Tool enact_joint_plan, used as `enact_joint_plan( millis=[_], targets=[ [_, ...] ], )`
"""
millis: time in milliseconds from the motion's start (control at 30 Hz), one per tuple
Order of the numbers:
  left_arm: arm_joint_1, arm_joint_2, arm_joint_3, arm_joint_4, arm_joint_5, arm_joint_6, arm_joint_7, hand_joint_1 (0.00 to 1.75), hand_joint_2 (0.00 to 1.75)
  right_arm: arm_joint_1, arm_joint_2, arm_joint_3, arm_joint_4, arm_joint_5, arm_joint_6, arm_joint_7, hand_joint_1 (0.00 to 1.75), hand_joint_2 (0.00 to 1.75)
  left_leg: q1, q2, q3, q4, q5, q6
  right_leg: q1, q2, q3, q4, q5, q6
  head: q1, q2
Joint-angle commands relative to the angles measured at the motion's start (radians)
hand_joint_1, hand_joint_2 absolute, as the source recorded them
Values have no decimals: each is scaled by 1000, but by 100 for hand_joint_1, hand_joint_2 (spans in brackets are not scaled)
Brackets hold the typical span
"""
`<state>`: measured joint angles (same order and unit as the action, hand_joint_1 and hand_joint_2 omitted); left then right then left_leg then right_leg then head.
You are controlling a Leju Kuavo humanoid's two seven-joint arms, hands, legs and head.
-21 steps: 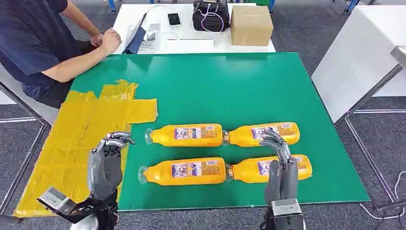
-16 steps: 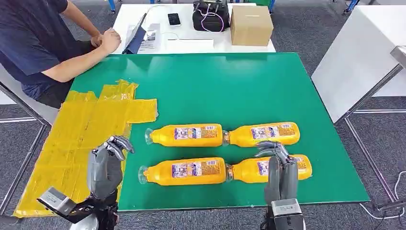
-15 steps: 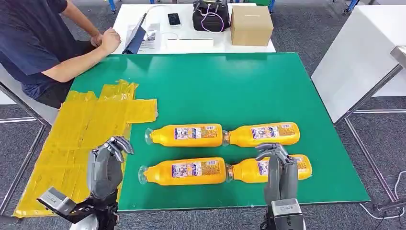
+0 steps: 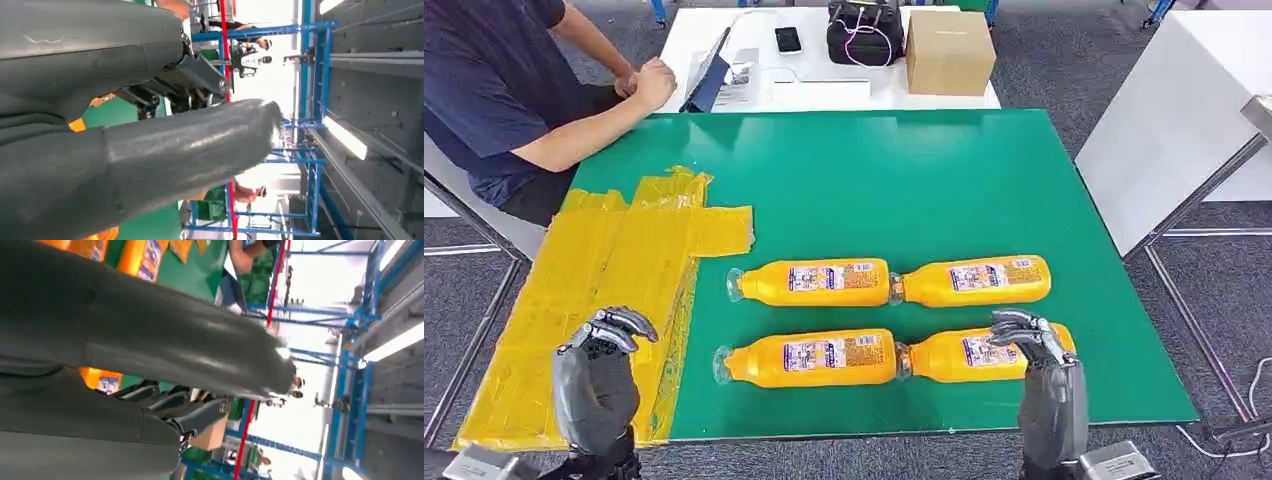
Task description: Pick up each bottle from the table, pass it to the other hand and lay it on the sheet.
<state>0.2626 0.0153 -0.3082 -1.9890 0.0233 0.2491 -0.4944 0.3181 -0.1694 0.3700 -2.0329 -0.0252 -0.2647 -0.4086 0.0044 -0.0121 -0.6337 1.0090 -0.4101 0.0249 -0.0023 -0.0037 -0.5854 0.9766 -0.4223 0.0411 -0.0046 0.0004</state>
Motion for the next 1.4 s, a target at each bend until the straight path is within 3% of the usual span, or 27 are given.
enact_joint_plan(
  millis=[33,267,300,400,500,667,867,1300,1400],
  targets=[
    [-1,10,9,4,4,3,9,0,0,7,-18,-23,-6,2,2,9,0,0,0,1,6,0,-2,-1,0,0,6,-1,-2,-1,0,0],
    [8,15,10,4,25,1,53,0,0,13,-40,7,-4,90,-51,73,0,0,0,2,7,-1,-2,-1,1,1,7,-1,-2,-1,0,0],
    [9,15,9,6,17,3,61,0,0,14,-46,10,-3,88,-50,83,0,175,0,2,9,0,-3,-1,1,1,9,-1,-3,-1,0,0],
    [9,18,5,20,-18,-2,96,0,0,-16,-82,48,28,235,-43,215,0,175,0,2,9,-1,-3,-1,0,1,10,-1,-3,-1,0,0],
    [22,82,-28,33,14,2,116,0,0,-75,-122,103,77,430,-12,365,0,175,0,3,6,-1,-1,-1,0,2,6,-1,0,-1,0,0],
    [-5,99,-46,51,39,-62,128,0,0,-184,-126,146,148,567,95,461,0,175,0,5,8,-2,-1,-1,1,3,8,-3,0,-1,0,0],
    [-21,89,-39,53,39,-111,147,0,0,-264,-101,177,198,619,217,493,0,175,0,4,8,-2,0,-1,1,2,7,-2,0,0,0,0],
    [-20,87,-36,52,39,-113,148,0,0,-264,-102,180,196,618,221,494,0,175,0,2,7,-2,0,-1,1,1,7,-1,0,0,0,0],
    [-26,83,-31,56,39,-134,152,0,0,-308,-102,213,228,633,269,510,0,175,0,3,6,-1,0,-1,0,1,6,-1,0,0,0,0]
  ],
)
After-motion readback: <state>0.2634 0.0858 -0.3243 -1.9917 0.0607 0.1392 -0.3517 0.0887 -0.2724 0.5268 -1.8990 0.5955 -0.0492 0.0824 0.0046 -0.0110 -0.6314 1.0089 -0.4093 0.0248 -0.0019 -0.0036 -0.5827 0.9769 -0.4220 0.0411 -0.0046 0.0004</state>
